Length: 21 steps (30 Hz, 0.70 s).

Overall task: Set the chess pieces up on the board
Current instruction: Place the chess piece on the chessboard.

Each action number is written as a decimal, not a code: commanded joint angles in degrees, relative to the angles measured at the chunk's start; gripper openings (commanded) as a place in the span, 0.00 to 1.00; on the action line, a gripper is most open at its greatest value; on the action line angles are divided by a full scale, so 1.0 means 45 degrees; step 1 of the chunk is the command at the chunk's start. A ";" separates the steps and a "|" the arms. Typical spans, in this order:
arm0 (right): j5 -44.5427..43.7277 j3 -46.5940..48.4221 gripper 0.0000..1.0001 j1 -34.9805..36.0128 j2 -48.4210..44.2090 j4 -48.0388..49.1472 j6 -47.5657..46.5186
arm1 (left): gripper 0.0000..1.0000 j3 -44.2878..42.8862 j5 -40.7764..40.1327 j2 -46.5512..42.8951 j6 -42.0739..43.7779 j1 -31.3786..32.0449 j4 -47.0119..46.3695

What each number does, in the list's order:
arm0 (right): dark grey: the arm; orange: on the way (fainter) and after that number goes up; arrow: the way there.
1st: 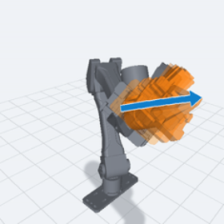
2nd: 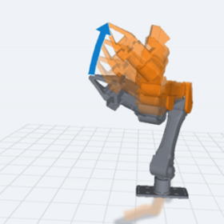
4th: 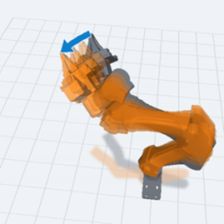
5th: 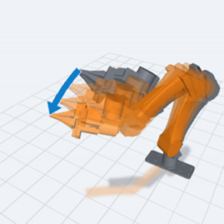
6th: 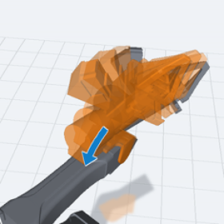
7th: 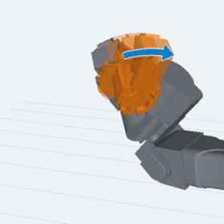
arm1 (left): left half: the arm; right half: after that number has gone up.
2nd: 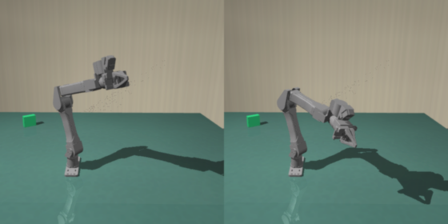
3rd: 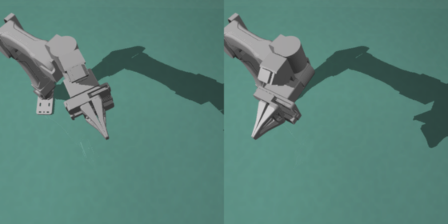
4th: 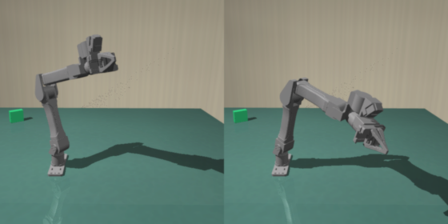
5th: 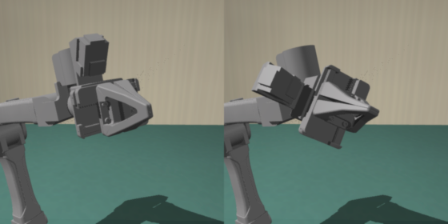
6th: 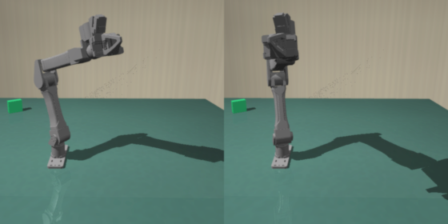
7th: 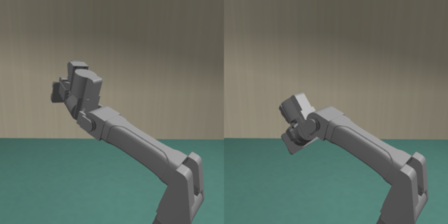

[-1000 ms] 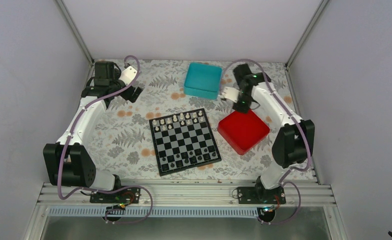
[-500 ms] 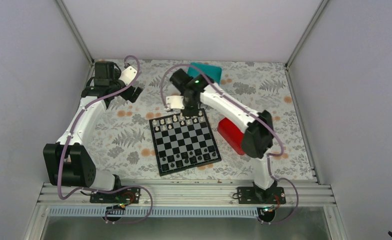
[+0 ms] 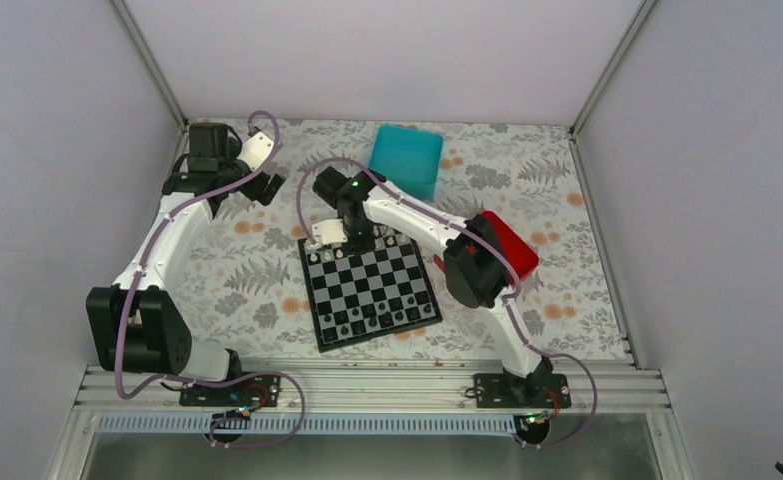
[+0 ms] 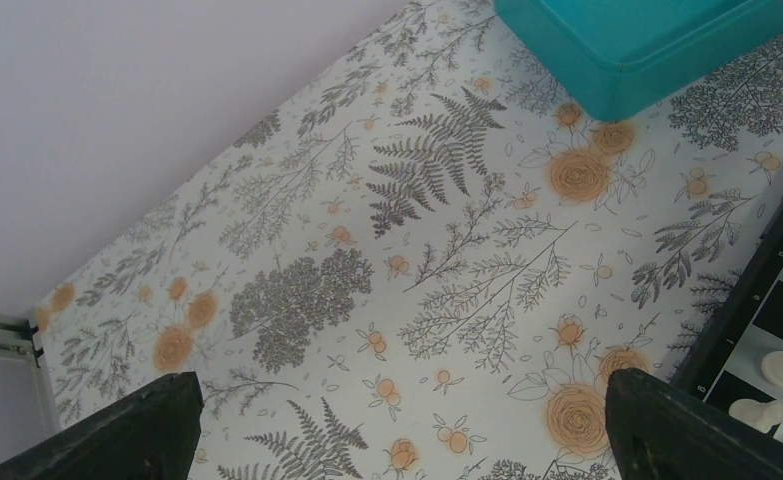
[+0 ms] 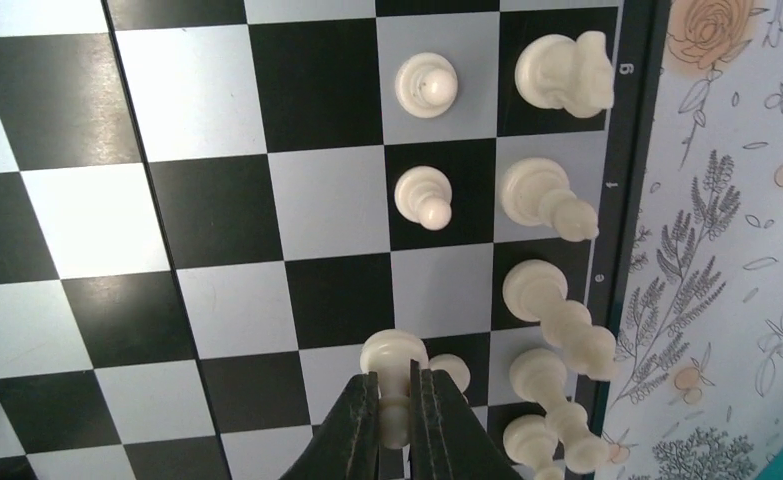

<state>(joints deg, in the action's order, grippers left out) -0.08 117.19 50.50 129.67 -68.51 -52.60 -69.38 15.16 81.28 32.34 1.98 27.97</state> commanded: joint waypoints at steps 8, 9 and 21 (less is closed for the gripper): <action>-0.0039 0.1060 0.06 0.0043 0.1329 0.0213 -0.0316 | 1.00 0.0178 0.0239 -0.0133 0.0014 -0.0064 -0.0253; -0.0041 0.1228 0.06 0.0017 0.1440 0.0147 -0.0322 | 1.00 0.0176 0.0249 -0.0146 0.0010 -0.0068 -0.0257; -0.0239 0.1517 0.07 -0.0418 0.1700 -0.0190 -0.0284 | 1.00 0.0223 0.0367 -0.0195 0.0021 -0.0068 -0.0255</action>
<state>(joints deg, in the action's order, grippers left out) -0.71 122.56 49.50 136.92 -68.31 -53.52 -69.04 15.31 81.28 32.34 1.98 27.94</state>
